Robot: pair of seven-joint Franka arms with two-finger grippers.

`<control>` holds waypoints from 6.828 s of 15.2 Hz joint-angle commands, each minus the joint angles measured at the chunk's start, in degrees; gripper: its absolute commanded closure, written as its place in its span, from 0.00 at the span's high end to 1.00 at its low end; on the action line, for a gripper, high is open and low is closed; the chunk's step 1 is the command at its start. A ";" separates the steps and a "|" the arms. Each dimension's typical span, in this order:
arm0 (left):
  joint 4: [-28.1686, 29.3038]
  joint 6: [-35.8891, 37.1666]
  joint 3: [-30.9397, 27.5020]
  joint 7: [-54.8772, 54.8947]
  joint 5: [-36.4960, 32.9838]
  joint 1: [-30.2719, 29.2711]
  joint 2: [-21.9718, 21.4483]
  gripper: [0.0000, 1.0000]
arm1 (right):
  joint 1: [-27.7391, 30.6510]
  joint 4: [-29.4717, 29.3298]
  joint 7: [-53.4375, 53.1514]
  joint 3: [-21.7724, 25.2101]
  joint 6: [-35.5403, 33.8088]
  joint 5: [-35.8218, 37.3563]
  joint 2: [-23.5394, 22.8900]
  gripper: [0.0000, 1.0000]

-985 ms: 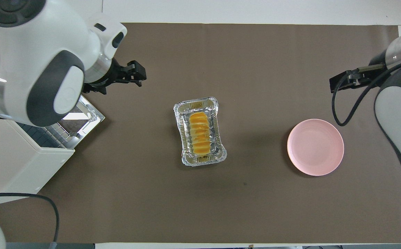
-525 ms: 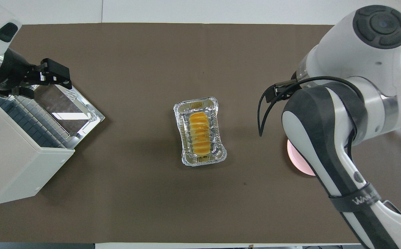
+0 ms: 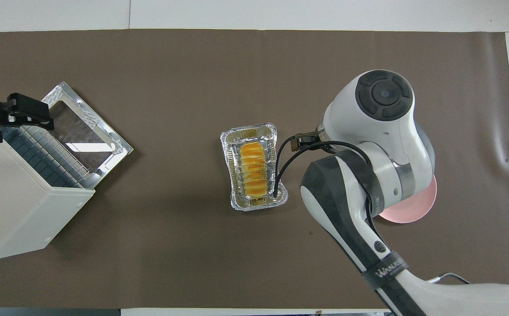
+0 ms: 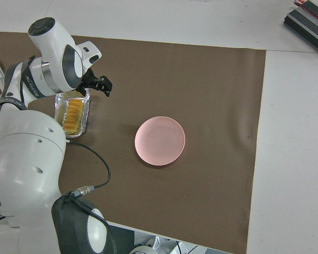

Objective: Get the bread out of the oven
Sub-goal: 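Grasp the foil tray's edge with the right gripper, then slide the foil tray with the right gripper beside the pink plate, then grasp the bread slices in the tray with the right gripper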

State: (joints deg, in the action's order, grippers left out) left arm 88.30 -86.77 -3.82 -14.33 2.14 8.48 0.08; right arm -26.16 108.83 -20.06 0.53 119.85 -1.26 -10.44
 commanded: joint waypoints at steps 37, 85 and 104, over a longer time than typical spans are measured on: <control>2.67 1.43 7.34 7.04 -1.43 -5.67 0.18 1.00 | -6.01 4.90 -9.47 0.00 15.15 -0.67 -6.62 0.00; 2.41 1.16 7.34 6.95 -0.91 -6.37 -0.79 1.00 | 26.87 -9.69 31.31 0.26 3.72 -9.20 -11.97 1.00; 2.41 1.16 7.34 6.95 -0.91 -6.37 -0.79 1.00 | 26.60 -0.89 31.66 0.08 9.63 -9.11 -10.31 0.14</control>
State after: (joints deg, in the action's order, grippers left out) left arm 89.73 -85.65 3.39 -7.72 1.41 2.49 0.44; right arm 0.31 108.11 12.10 0.87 131.39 -11.55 -22.02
